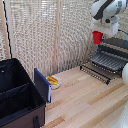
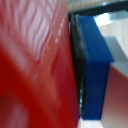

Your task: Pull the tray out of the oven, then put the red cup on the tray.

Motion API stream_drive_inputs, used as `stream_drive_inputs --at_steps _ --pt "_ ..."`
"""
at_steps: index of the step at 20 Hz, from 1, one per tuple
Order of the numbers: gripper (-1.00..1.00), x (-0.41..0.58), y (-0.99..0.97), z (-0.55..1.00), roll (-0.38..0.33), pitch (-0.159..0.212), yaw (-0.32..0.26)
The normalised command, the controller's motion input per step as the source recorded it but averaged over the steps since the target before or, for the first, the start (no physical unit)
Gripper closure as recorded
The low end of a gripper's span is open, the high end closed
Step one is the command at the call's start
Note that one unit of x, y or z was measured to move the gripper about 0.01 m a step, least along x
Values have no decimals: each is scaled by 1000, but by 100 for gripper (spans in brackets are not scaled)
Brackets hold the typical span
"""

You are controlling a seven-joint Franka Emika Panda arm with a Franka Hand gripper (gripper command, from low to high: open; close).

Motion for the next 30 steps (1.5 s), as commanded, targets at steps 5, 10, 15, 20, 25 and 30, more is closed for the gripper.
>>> stream_drive_inputs --at_steps 5,10,15,20,25,30 --pt "100 165 -558 -159 4 80 -39" --pt "100 327 -218 -363 0 28 0" --pt "100 173 -274 -264 -7 3 -14" --pt "100 73 -472 -133 -21 9 -4" --pt "100 7 -356 -25 -5 43 -2" --pt "-100 -3 -149 0 0 45 -16"
